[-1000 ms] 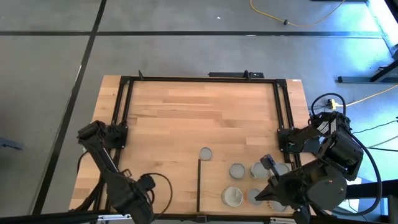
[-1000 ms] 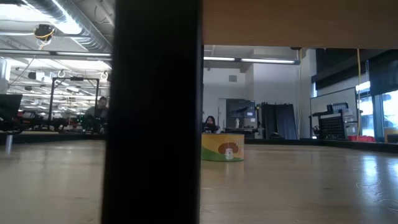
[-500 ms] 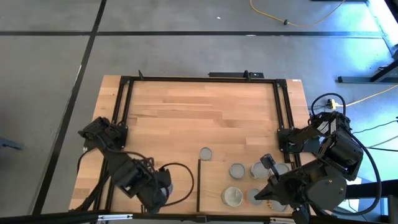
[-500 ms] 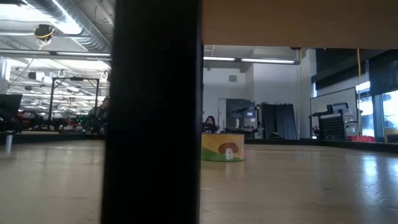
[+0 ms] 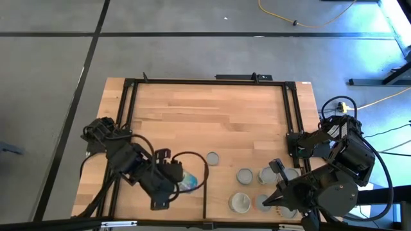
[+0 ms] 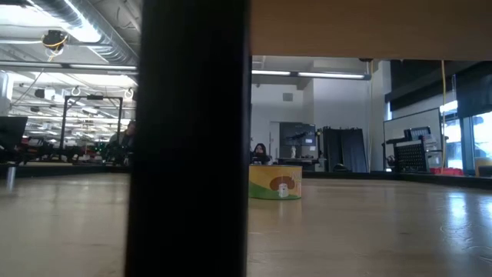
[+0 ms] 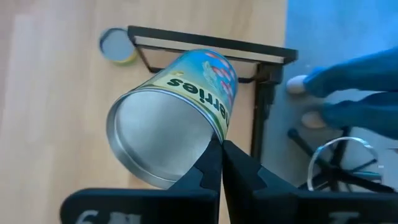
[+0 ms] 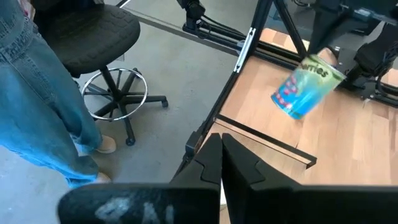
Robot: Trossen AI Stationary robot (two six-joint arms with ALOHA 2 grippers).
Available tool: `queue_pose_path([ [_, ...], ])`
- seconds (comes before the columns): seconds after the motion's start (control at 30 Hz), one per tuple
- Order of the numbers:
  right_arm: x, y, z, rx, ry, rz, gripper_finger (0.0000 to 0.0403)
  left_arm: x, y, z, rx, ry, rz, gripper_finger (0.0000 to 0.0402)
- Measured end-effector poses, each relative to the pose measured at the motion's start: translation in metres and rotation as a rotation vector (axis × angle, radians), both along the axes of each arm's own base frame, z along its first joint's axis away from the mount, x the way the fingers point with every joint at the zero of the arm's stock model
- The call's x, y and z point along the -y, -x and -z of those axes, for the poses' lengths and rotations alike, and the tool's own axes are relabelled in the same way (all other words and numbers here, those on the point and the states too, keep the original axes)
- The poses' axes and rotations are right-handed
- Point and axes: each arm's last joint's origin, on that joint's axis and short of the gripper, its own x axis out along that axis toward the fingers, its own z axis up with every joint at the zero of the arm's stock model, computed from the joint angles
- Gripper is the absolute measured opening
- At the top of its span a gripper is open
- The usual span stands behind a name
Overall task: Pick and place cans onto a shelf
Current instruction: Put the blue canned cherries on the shelf
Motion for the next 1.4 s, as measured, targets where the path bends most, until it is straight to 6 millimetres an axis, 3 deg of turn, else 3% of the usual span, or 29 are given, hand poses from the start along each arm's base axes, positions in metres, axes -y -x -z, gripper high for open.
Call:
queue_pose_path([
  [0.37, 0.001, 0.000, 0.000, 0.019, 0.025, 0.037, 0.0004, -0.012, -0.019, -0.001, 0.112, -0.130, 0.106, 0.0000],
  [0.73, 0.004, 0.001, 0.003, -0.015, 0.015, 0.102, 0.0004, -0.003, -0.039, -0.012, 0.353, -0.151, 0.238, 0.0000],
  [1.4, 0.005, 0.001, 0.004, -0.021, 0.022, 0.103, 0.0004, 0.031, -0.068, 0.038, 0.226, -0.168, 0.341, 0.0000],
])
